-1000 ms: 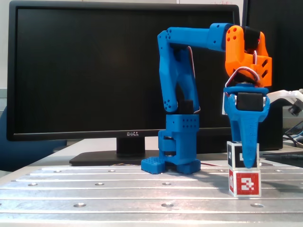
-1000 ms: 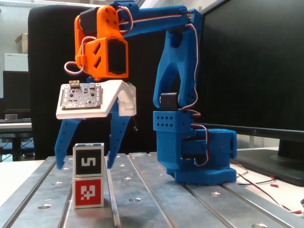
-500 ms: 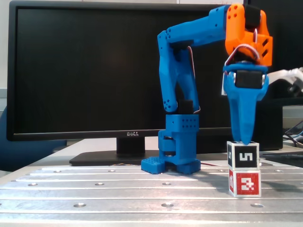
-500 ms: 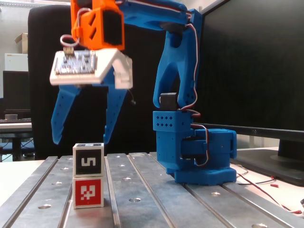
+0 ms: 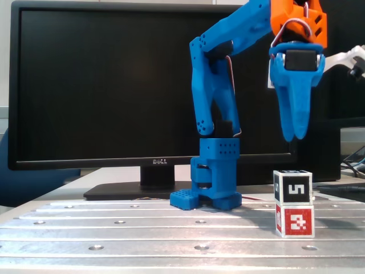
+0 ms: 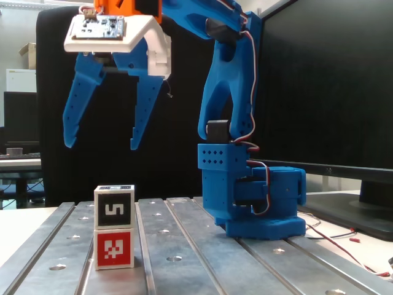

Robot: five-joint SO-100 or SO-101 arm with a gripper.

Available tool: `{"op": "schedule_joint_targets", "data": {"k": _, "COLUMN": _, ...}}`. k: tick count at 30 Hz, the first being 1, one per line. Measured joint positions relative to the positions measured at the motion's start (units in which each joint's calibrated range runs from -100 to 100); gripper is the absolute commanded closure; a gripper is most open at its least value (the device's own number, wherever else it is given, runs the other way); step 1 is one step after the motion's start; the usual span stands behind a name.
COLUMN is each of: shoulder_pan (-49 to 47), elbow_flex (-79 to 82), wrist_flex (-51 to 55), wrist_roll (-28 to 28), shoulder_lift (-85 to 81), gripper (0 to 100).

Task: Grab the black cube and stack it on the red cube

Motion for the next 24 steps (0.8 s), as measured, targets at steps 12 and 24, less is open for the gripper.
{"op": "schedule_joint_targets", "data": {"k": 12, "shoulder_pan": 9.5, "elbow_flex": -0.1, "wrist_flex": -0.6, "wrist_roll": 10.3, "shoulder_lift": 0.0, "gripper": 72}}
{"op": "schedule_joint_targets", "data": {"k": 24, "shoulder_pan": 29.3, "elbow_flex": 0.5, "wrist_flex": -5.5, "wrist_roll": 26.7, "shoulder_lift": 0.0, "gripper": 72}}
